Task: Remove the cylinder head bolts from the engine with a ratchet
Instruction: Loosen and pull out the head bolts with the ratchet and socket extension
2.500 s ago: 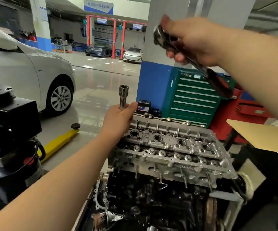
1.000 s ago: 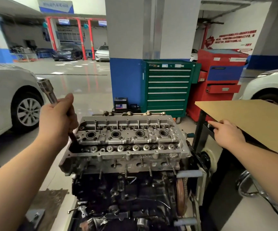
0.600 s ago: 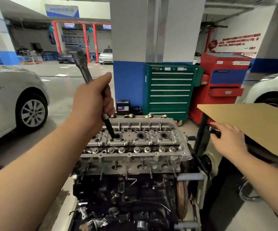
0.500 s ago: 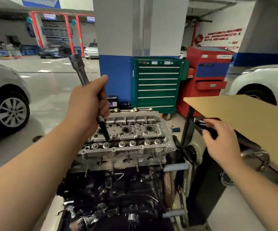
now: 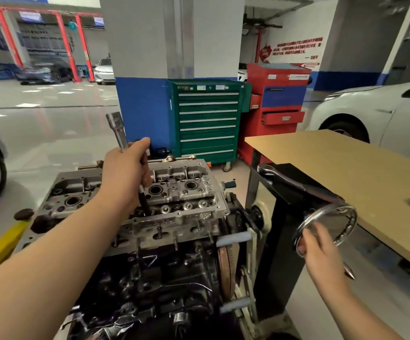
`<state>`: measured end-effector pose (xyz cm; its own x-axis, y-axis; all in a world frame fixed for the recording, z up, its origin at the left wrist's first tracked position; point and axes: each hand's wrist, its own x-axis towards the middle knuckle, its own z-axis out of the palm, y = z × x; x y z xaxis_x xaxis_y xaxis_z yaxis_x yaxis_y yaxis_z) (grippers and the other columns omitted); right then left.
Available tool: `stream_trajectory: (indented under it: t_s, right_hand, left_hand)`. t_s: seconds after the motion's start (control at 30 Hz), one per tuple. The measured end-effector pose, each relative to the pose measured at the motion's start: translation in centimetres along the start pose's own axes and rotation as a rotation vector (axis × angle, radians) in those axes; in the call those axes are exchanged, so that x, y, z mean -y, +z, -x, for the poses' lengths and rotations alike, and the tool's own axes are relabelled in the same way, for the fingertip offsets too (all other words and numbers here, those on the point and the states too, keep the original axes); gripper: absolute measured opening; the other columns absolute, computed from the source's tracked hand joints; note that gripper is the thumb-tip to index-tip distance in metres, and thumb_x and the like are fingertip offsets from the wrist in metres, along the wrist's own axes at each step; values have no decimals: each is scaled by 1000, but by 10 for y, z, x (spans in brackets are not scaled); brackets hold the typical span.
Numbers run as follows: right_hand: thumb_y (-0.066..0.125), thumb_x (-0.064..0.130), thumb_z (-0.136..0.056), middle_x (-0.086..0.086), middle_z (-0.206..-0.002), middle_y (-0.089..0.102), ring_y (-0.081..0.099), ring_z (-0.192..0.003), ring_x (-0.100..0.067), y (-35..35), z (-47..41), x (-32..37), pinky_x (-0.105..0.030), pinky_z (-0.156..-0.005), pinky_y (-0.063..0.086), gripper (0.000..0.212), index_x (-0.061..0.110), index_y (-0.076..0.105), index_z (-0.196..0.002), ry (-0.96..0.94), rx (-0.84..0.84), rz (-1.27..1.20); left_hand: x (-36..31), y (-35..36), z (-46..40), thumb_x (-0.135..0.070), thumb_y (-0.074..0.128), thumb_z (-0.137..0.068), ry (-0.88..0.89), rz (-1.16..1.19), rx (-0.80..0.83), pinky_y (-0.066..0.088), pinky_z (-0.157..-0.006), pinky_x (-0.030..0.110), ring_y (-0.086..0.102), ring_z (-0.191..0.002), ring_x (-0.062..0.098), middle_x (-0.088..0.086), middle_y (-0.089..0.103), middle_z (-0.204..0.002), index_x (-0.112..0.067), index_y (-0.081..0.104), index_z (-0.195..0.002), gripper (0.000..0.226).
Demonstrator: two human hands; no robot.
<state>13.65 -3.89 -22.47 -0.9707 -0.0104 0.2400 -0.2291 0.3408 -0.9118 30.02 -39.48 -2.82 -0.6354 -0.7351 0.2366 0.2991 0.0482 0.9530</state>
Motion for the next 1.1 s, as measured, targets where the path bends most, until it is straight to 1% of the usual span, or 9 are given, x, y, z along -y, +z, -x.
stream_trajectory:
  t_s: [0.07, 0.17, 0.27, 0.33, 0.43, 0.53, 0.7, 0.9, 1.1]
  right_hand:
    - [60, 60, -95, 38, -97, 66, 64, -88, 13, 4, 9, -8, -21, -73, 46, 32, 52, 59, -126, -35, -39, 31]
    - [65, 57, -91, 32, -88, 68, 64, -87, 6, 12, 13, -21, -29, -80, 50, 53, 38, 59, -140, -33, -131, 80]
    - [65, 53, -91, 14, -109, 74, 65, -89, -4, 14, 12, -33, -31, -83, 51, 51, 30, 65, -137, -56, -153, 190]
    - [64, 53, -91, 3, -113, 74, 67, -86, -14, 12, 14, -44, -32, -82, 52, 51, 26, 69, -133, -142, -171, 309]
    - [61, 50, -89, 6, -99, 71, 66, -81, -19, 8, 17, -55, -31, -75, 51, 49, 21, 74, -126, -295, -175, 398]
    - [67, 44, -90, 6, -99, 71, 64, -82, -19, 9, 15, -58, -28, -75, 46, 43, 21, 74, -126, -293, -181, 422]
    - [74, 32, -90, 13, -91, 64, 58, -81, -15, 11, 12, -64, -23, -61, 37, 37, 19, 74, -124, -332, -200, 530]
    - [76, 26, -90, 4, -98, 71, 61, -97, -24, 5, 12, -73, -29, -69, 41, 33, 22, 76, -123, -349, -182, 594]
    - [75, 25, -90, 4, -100, 70, 58, -99, -24, 9, 10, -76, -32, -71, 41, 31, 25, 77, -120, -304, -204, 538]
  left_hand:
    - [1, -2, -1, -32, 65, -95, -8, 13, -7, 35, -41, 25, 30, -41, 21, 0, 30, -50, -24, 46, -49, 50]
    - [2, -5, -4, -33, 65, -95, -39, 49, -11, 34, -42, 25, 30, -42, 21, -1, 31, -51, -25, 48, -52, 47]
    - [4, -5, -7, -32, 64, -96, -63, 70, -10, 33, -43, 25, 29, -43, 21, -1, 30, -51, -24, 45, -56, 45]
    - [5, -6, -9, -32, 64, -96, -67, 87, -8, 31, -44, 26, 27, -44, 21, -1, 29, -51, -24, 44, -57, 45]
    - [7, -7, -12, -32, 65, -95, -77, 110, -6, 31, -43, 27, 27, -44, 20, -2, 29, -52, -25, 45, -55, 45]
    - [8, -8, -14, -33, 65, -94, -86, 119, 2, 32, -43, 27, 28, -43, 20, -2, 30, -52, -26, 47, -51, 47]
    - [9, -9, -16, -31, 62, -98, -122, 147, -2, 31, -44, 26, 27, -43, 19, -3, 31, -51, -26, 48, -47, 53]
    - [10, -11, -16, -31, 62, -99, -150, 186, -23, 33, -44, 25, 28, -43, 17, -5, 30, -50, -25, 48, -47, 55]
    - [9, -14, -15, -31, 61, -99, -151, 184, -17, 32, -45, 27, 27, -44, 18, -3, 29, -50, -25, 46, -47, 55]
